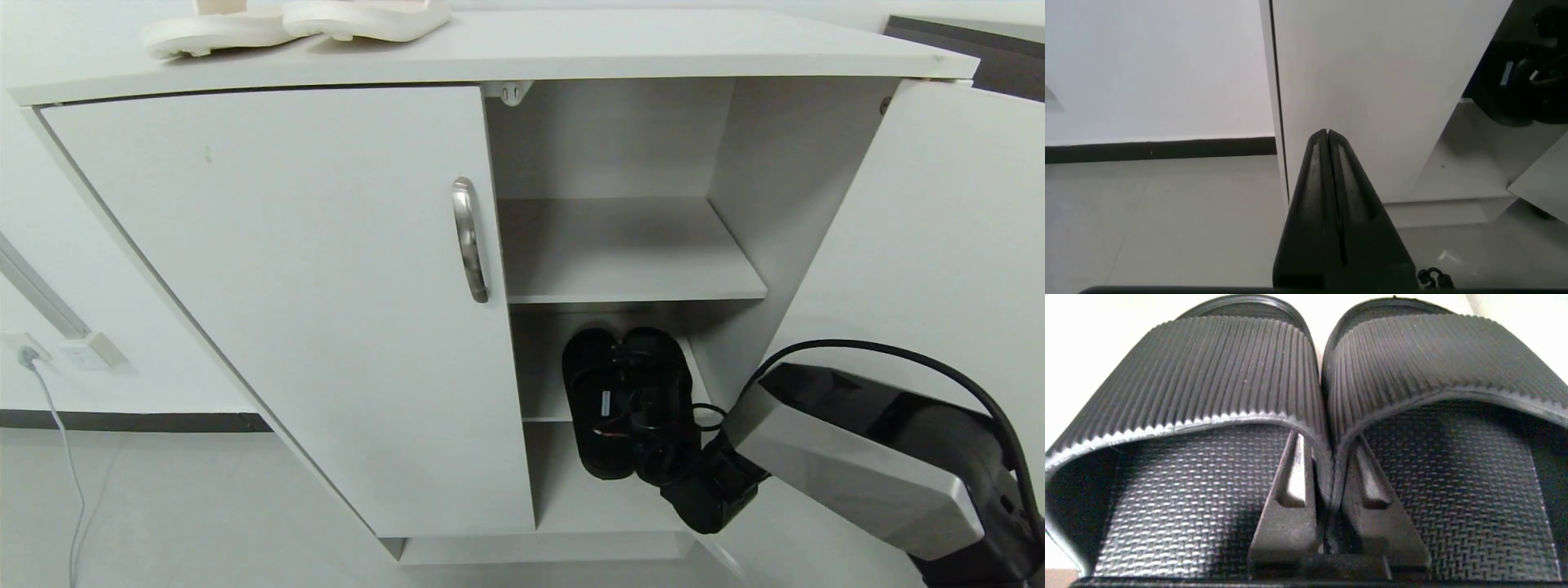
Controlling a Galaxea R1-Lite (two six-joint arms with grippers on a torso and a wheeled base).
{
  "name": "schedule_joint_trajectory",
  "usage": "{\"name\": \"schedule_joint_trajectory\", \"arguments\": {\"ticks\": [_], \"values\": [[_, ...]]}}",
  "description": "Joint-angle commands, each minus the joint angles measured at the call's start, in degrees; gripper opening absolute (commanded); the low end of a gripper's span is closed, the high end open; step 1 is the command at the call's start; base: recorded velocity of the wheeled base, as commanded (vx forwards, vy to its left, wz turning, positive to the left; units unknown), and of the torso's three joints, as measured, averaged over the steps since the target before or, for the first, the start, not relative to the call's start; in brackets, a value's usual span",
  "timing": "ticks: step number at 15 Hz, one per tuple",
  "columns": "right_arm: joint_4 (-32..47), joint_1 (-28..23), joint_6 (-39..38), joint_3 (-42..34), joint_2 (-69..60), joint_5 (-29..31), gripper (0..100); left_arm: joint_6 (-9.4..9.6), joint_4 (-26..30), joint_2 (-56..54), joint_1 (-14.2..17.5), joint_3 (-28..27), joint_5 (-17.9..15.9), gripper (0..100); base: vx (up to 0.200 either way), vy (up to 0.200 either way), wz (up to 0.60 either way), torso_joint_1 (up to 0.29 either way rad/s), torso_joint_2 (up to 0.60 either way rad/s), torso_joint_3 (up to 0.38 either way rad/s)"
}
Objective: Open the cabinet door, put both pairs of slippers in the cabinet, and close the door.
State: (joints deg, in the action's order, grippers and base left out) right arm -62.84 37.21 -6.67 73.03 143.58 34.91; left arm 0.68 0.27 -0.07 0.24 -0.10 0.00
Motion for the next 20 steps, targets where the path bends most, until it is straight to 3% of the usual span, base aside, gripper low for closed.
{"name": "schedule_joint_trajectory", "arguments": {"ticks": [1,8,19,20], "values": [[3.52,-0.38,-0.01,7.03,2.58,-0.02,0,0.02,0.00,0.07,0.02,0.01,0.00,0,0.000,0.000,0.00,0.000,0.00,0.000],[13.98,-1.26,-0.10,20.66,4.95,0.59,0,0.02,0.00,0.07,0.02,0.01,0.00,0,0.000,0.000,0.00,0.000,0.00,0.000],[17.23,-2.49,0.08,23.65,7.33,1.56,0,0.02,0.00,0.07,0.02,0.01,0.00,0,0.000,0.000,0.00,0.000,0.00,0.000],[17.14,-2.49,-0.01,23.65,7.24,1.56,100,0.02,0.00,0.07,0.02,0.01,0.00,0,0.000,0.000,0.00,0.000,0.00,0.000]]}}
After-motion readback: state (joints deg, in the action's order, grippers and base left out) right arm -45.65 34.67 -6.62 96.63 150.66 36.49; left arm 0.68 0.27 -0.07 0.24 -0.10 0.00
